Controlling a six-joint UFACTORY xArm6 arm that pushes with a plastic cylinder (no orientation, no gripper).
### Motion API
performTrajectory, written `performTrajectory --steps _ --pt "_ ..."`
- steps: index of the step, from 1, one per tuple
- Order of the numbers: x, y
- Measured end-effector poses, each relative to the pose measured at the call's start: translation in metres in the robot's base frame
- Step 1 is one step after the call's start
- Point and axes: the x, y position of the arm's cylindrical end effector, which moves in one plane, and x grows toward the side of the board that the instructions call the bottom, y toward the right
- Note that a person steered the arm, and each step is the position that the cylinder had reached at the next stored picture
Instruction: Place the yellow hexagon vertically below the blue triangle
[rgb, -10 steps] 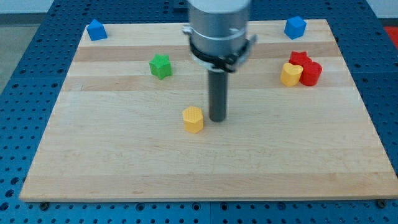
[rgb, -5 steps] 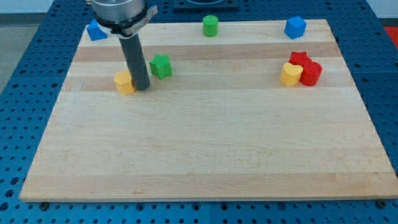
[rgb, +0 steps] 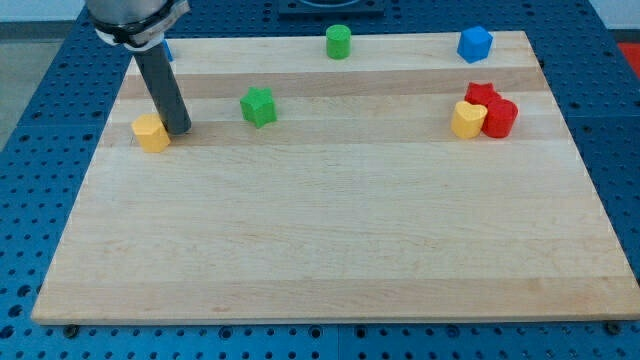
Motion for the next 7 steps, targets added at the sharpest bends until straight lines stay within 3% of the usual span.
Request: performTrajectory --steps 3,4,6,7 --pt "0.005 -0.011" --pt "0.005 0.020" --pt "0.060 0.169" --pt "0.047 0.248"
